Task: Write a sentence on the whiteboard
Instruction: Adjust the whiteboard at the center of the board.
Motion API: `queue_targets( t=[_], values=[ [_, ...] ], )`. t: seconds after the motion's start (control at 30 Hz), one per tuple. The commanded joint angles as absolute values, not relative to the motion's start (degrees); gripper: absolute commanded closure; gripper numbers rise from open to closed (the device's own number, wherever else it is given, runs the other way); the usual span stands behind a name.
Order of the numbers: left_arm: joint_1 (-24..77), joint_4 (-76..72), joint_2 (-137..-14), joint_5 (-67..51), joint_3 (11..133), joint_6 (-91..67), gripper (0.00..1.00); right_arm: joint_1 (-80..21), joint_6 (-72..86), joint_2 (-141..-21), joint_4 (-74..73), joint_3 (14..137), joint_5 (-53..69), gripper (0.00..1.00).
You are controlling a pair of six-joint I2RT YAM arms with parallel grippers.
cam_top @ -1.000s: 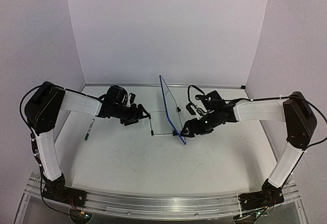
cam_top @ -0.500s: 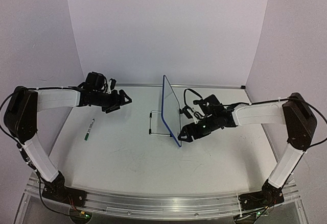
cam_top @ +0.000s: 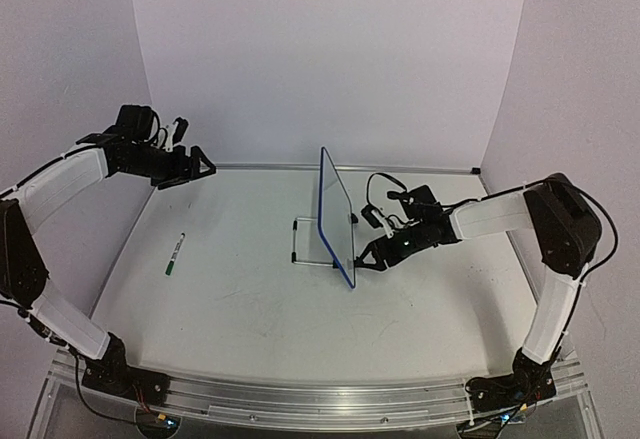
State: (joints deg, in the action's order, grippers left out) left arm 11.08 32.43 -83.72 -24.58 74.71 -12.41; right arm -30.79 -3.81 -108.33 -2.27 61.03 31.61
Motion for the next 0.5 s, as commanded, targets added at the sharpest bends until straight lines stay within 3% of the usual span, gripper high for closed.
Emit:
queue_targets(
  t=[0.0, 0.3, 0.47],
  values=[
    [9.39, 32.07, -81.40, -25.89, 73.73, -9.88, 0.09, -30.96, -7.74, -111.06, -0.46, 65.21, 33.43, 0.37],
    [8.32, 28.47, -81.83, -25.24, 71.03, -9.07, 0.09, -30.98, -10.37, -115.80, -3.02, 69.07, 35.05, 0.39],
    [7.69, 27.52, -82.23, -24.36, 69.69, -8.22, 0.09, -31.13, -9.71, -115.86, -3.38, 68.90, 38.52, 0.47]
  ],
)
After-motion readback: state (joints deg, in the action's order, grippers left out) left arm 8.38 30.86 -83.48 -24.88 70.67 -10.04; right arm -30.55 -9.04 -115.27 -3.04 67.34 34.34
